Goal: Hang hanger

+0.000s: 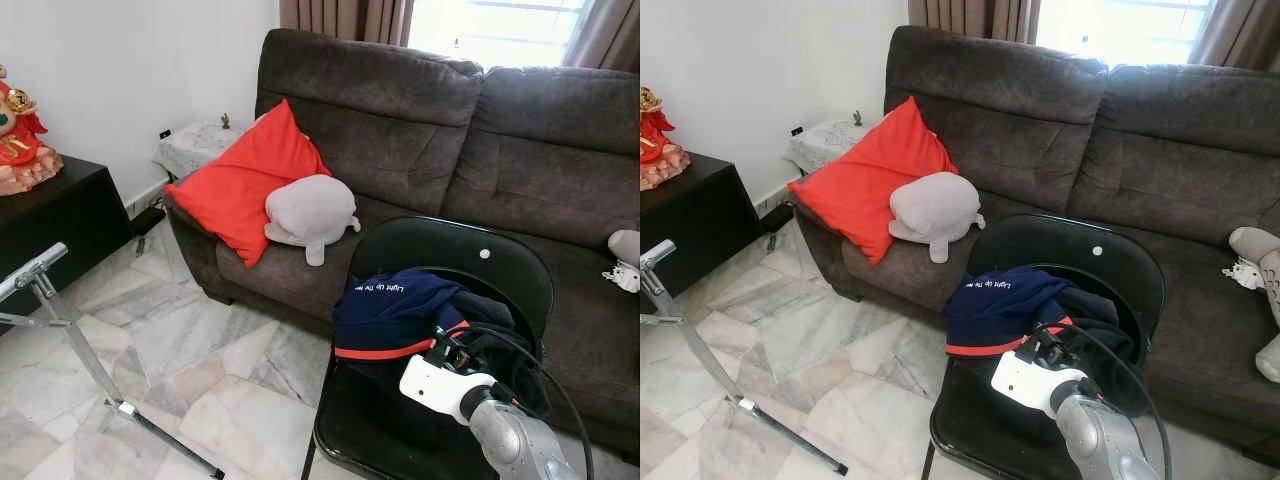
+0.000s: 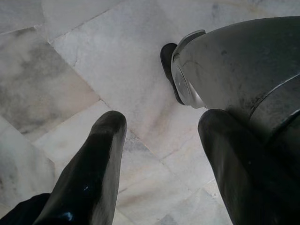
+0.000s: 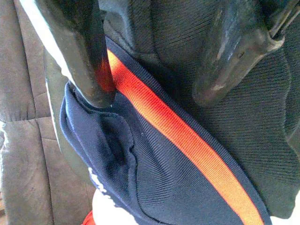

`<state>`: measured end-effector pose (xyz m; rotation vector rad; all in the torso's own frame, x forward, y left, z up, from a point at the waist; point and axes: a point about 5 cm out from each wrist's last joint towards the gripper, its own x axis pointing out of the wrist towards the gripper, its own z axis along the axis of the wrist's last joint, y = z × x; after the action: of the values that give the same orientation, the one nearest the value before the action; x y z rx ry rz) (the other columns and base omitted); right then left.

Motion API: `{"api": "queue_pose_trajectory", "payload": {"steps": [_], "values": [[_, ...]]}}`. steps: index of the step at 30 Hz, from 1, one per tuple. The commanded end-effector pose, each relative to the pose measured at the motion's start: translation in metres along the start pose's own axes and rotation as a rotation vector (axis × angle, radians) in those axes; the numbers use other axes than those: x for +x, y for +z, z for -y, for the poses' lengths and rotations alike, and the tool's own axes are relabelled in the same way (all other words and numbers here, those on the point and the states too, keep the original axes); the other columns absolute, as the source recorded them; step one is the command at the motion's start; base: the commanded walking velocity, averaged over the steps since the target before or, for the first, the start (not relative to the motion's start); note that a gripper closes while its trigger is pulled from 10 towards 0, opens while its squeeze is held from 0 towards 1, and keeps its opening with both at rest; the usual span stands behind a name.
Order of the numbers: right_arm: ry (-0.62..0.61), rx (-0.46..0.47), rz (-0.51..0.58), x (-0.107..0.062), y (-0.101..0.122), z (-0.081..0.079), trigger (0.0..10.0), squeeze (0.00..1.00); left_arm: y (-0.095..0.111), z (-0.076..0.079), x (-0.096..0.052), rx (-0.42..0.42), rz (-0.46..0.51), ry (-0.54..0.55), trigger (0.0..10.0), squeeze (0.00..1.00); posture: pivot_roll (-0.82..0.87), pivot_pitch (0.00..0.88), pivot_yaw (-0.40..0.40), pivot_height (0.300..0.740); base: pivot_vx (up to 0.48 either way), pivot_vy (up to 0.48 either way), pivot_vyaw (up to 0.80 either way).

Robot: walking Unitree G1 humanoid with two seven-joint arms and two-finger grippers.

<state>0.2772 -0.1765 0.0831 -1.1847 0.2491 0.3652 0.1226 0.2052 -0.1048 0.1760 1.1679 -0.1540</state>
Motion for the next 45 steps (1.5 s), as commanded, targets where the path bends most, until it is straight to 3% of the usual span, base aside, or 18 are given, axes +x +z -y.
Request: {"api": "queue_pose_trajectory", "payload": {"steps": [1, 8, 16, 25, 29, 37, 45], "values": [[-0.021, -0.018, 0.026, 0.004, 0.005, 0.005, 10.0, 0.00, 0.005, 0.004, 0.001, 0.002, 0.010, -0.024, 10.0, 0.00, 0.04, 0.000, 0.011, 0.740, 0.000, 0.000, 0.00], [-0.091, -0.033, 0.071, 0.008, 0.014, 0.017, 10.0, 0.00, 0.005, 0.004, 0.001, -0.001, 0.012, -0.023, 10.0, 0.00, 0.05, 0.000, 0.011, 0.740, 0.000, 0.000, 0.00], [-0.124, -0.011, 0.151, 0.009, 0.026, 0.021, 10.0, 0.00, 0.004, 0.003, 0.001, -0.001, 0.011, -0.020, 10.0, 0.00, 0.05, 0.000, 0.012, 0.740, 0.000, 0.000, 0.00], [-0.063, -0.054, 0.124, 0.013, 0.019, 0.010, 10.0, 0.00, 0.005, 0.003, 0.001, 0.006, 0.011, -0.021, 10.0, 0.00, 0.05, 0.000, 0.015, 0.740, 0.000, 0.000, 0.00], [-0.110, -0.054, 0.111, 0.016, 0.015, 0.017, 10.0, 0.00, 0.005, 0.002, 0.001, 0.007, 0.012, -0.020, 10.0, 0.00, 0.05, 0.000, 0.017, 0.740, 0.000, 0.000, 0.00], [-0.140, -0.044, 0.186, 0.025, 0.030, 0.022, 10.0, 0.00, 0.006, 0.001, 0.001, 0.008, 0.016, -0.017, 10.0, 0.00, 0.06, 0.000, 0.019, 0.740, 0.000, 0.000, 0.00], [-0.104, -0.049, 0.185, 0.029, 0.031, 0.014, 10.0, 0.00, 0.006, 0.001, 0.001, 0.008, 0.016, -0.016, 10.0, 0.00, 0.06, 0.000, 0.021, 0.740, 0.000, 0.000, 0.00]]}}
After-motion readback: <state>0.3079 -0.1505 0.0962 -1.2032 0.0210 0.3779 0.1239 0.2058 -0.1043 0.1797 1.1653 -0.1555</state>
